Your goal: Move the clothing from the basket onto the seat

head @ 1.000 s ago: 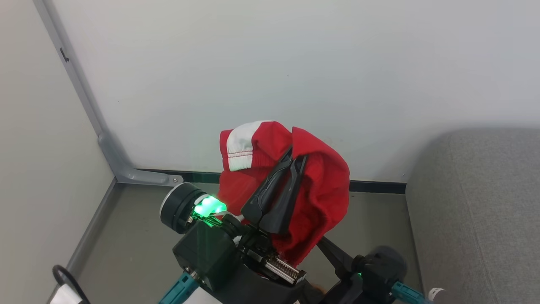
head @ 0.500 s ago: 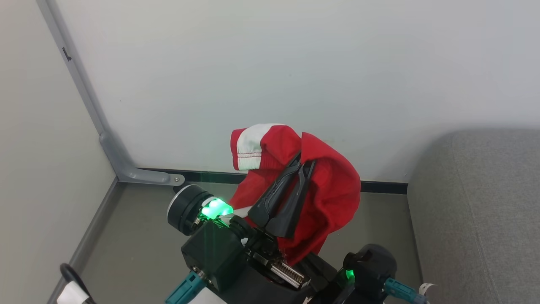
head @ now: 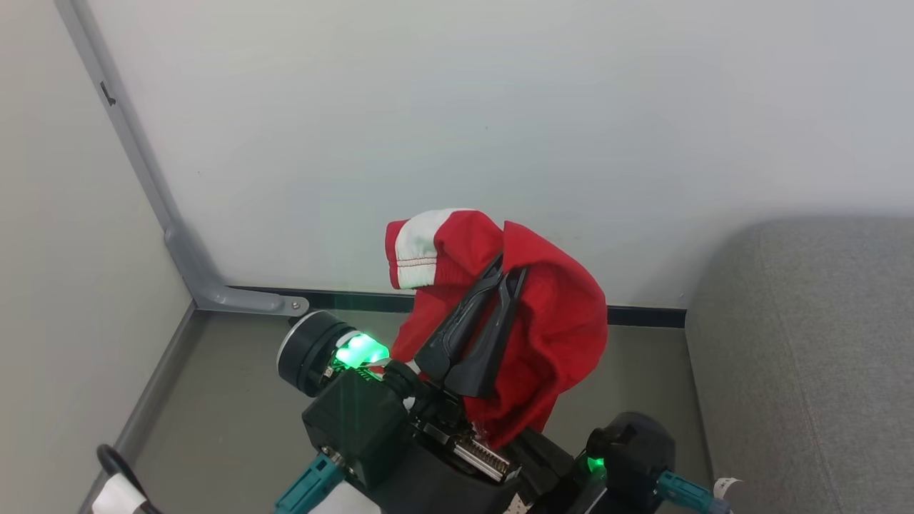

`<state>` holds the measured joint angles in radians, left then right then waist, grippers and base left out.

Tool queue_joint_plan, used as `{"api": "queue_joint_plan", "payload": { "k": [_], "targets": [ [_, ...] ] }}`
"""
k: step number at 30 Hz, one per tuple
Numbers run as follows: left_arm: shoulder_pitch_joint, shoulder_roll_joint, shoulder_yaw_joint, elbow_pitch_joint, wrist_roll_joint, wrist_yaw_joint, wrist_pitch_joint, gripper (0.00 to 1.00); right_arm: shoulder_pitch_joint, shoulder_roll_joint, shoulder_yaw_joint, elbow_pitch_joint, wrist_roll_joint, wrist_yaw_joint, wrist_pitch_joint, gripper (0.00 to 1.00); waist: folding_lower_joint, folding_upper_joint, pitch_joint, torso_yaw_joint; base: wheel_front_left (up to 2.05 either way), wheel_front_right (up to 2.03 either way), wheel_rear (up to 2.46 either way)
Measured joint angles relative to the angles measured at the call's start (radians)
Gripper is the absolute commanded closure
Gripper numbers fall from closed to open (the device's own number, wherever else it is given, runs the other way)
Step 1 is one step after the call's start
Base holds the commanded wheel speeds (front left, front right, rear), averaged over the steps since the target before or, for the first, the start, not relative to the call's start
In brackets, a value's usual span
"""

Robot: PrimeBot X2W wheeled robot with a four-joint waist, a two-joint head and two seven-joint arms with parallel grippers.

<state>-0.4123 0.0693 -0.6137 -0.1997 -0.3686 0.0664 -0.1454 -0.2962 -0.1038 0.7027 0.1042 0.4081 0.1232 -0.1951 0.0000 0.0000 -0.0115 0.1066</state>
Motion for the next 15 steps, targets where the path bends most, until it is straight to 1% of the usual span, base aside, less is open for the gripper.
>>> {"api": "queue_joint_plan", "payload": {
  "k": [13,14,15],
  "targets": [
    [0.002,0.015,0.038,0.002,0.0,0.013,0.005,1.0,0.112,-0.059,-0.011,-0.062,0.034,0.0,-0.01,1.0,0.0,0.0,0.0,-0.012,0.0,0.0,0.0],
    [0.003,0.017,0.042,0.002,0.0,0.014,0.005,1.0,0.121,-0.064,-0.015,-0.066,0.034,0.0,-0.011,0.71,0.0,0.0,0.0,-0.014,0.0,0.0,0.0],
    [0.003,0.019,0.046,0.002,0.0,0.014,0.005,1.0,0.129,-0.069,-0.02,-0.068,0.034,-0.004,-0.012,0.0,0.0,0.0,0.0,-0.015,0.0,0.0,0.0]
  ]
}}
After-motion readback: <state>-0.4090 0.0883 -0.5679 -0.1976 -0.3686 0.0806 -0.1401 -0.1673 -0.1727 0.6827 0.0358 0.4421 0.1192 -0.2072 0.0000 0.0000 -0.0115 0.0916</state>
